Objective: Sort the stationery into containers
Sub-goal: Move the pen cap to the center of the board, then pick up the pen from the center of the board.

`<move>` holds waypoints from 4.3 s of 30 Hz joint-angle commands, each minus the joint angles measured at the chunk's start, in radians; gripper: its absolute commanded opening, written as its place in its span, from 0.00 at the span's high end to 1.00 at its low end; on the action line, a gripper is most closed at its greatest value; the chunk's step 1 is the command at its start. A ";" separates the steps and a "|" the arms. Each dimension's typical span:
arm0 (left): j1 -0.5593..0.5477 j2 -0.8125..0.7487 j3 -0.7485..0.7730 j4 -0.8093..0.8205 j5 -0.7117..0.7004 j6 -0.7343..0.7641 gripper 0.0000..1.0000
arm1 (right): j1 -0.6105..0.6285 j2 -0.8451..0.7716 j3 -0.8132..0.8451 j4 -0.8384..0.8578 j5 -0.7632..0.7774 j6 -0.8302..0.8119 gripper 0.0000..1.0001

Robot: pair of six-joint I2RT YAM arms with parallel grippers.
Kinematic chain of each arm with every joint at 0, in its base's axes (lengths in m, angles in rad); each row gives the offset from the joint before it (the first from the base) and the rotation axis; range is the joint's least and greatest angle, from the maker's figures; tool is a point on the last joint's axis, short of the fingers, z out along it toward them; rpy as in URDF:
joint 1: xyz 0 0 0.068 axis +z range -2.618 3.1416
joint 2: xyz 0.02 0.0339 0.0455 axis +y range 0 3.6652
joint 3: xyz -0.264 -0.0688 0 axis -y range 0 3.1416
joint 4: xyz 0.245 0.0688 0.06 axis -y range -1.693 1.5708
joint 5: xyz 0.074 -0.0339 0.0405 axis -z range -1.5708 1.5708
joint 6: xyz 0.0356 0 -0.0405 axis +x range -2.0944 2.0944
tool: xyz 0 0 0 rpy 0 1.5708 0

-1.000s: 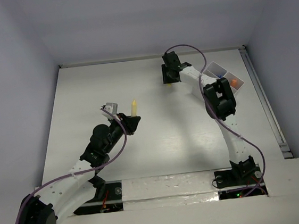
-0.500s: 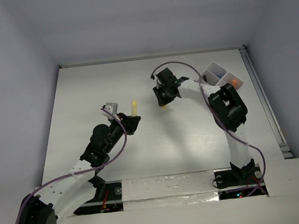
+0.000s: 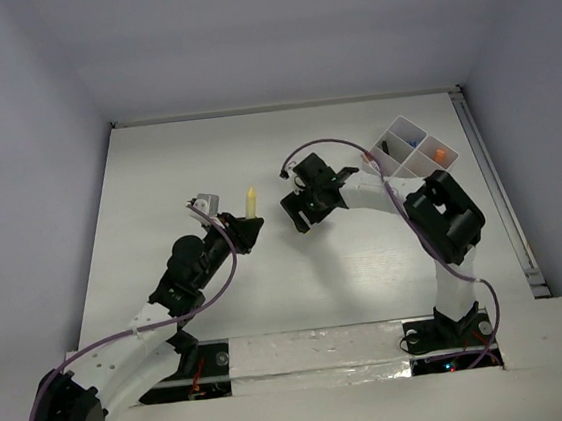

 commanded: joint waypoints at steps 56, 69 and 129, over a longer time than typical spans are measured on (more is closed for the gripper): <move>-0.001 -0.002 -0.013 0.056 -0.001 0.007 1.00 | 0.080 -0.088 -0.162 0.008 0.353 0.181 0.35; -0.001 -0.003 -0.013 0.056 -0.001 0.005 1.00 | 0.050 -0.068 -0.136 -0.041 0.406 0.230 0.37; -0.001 -0.003 -0.012 0.052 -0.017 0.013 1.00 | 0.047 0.044 0.009 0.145 0.320 0.353 0.48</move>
